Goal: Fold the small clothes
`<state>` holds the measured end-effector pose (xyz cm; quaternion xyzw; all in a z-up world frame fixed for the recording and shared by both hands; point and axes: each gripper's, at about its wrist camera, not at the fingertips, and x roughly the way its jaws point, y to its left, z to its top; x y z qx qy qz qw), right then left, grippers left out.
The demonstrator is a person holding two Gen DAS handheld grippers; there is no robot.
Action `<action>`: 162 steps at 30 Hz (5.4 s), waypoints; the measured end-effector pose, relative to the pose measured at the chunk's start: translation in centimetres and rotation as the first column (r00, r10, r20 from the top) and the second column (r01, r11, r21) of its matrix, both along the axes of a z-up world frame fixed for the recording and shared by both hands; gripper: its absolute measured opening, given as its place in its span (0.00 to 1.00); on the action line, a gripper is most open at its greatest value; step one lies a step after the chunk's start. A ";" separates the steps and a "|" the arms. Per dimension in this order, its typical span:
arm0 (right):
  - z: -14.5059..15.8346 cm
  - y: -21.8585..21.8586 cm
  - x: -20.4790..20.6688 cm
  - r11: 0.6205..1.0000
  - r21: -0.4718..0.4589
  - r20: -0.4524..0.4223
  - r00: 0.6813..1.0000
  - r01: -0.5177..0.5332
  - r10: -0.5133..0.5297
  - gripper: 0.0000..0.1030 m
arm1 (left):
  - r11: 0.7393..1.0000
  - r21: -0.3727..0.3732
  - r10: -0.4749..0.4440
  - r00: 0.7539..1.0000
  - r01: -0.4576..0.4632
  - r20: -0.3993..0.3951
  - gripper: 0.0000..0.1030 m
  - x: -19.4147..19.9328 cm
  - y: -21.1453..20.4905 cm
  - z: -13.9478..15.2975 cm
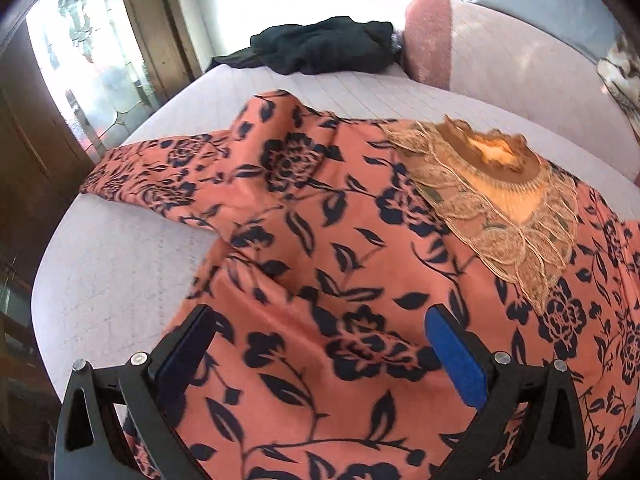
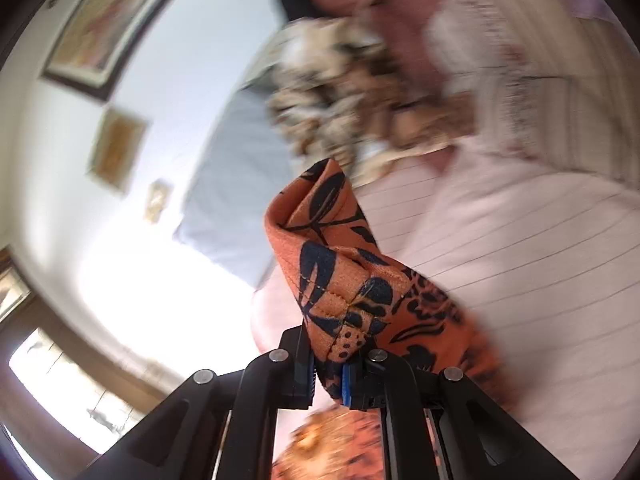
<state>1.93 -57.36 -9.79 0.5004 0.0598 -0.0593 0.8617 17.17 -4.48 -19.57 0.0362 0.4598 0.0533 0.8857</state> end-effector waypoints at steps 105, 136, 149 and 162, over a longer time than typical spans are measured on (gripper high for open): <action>-7.7 8.2 9.1 0.967 -0.148 -0.381 0.914 -0.209 0.139 0.66 | 0.906 -0.165 -0.345 0.906 0.390 0.247 0.88 -0.7 -6.7 8.6; -9.7 17.7 14.2 0.742 -0.455 -0.642 0.759 -0.493 0.111 0.10 | 0.995 -0.021 0.093 0.995 -0.093 -0.034 0.88 4.7 3.7 -1.7; -11.1 30.9 14.9 0.518 -0.527 -0.610 0.724 -0.674 0.322 0.80 | 0.997 -0.034 0.069 0.990 -0.074 -0.123 0.88 5.4 4.1 -2.5; -14.1 32.1 19.3 0.488 -0.529 -0.712 0.676 -0.694 0.191 0.32 | 0.992 -0.103 0.054 0.985 -0.072 -0.164 0.88 7.1 5.4 -3.3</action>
